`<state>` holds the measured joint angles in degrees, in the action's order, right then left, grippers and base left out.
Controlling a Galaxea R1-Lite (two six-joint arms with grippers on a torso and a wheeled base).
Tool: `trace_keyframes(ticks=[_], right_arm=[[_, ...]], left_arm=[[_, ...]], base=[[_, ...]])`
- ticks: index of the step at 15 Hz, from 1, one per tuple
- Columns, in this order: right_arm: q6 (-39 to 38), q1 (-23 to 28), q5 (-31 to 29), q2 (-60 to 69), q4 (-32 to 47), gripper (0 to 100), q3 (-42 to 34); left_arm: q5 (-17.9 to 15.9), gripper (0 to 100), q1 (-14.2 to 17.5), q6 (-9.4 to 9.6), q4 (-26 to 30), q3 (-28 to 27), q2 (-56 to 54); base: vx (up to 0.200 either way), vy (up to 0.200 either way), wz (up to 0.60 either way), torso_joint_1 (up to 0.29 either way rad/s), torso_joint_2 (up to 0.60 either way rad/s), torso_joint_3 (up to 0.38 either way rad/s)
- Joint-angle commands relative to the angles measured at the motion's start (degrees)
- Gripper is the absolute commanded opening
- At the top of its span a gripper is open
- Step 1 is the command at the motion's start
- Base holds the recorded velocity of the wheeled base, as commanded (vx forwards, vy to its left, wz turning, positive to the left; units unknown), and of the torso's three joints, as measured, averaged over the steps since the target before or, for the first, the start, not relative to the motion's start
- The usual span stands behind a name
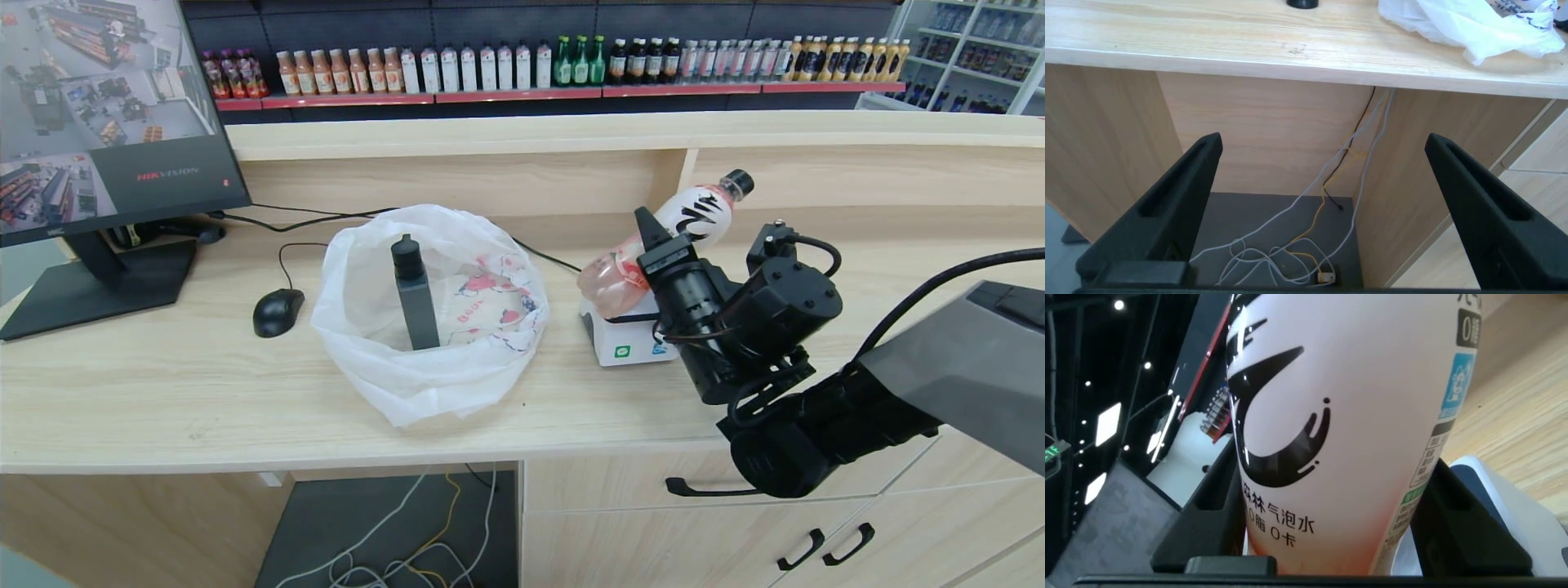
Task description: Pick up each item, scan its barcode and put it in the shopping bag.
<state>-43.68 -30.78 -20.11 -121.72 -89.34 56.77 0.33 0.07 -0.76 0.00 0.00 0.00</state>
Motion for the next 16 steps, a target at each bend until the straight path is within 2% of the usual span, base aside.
trace_keyframes(ticks=[1,3,7,10,12,14,16], right_arm=[[1.67,-0.16,0.34,0.96,0.05,0,0.62],[4.48,-0.33,0.34,1.93,0.14,0,2.55],[8.00,-0.24,0.43,7.64,7.87,0,5.54],[19.33,-1.74,3.24,11.24,9.19,0,7.21],[27.68,-2.71,7.28,13.18,9.36,0,7.04],[37.26,-2.71,7.55,14.06,8.05,0,6.95],[45.35,-3.14,11.41,14.14,4.97,0,6.86]], left_arm=[[0.02,100,0.01,-0.04,0.00,0.00,0.00],[0.02,100,0.01,-0.04,0.00,0.00,0.00],[0.02,100,0.01,-0.04,0.00,0.00,0.00],[0.02,100,0.01,-0.04,0.00,0.00,0.00],[0.02,100,0.01,-0.04,0.00,0.00,0.00],[0.02,100,0.01,-0.04,0.00,0.00,0.00],[0.02,100,0.01,-0.04,0.00,0.00,0.00]], base=[[0.000,0.000,0.00,0.000,0.00,0.000],[0.000,0.000,0.00,0.000,0.00,0.000],[0.000,0.000,0.00,0.000,0.00,0.000],[0.000,0.000,0.00,0.000,0.00,0.000],[0.000,0.000,0.00,0.000,0.00,0.000],[0.000,0.000,0.00,0.000,0.00,0.000],[0.000,0.000,0.00,0.000,0.00,0.000]])
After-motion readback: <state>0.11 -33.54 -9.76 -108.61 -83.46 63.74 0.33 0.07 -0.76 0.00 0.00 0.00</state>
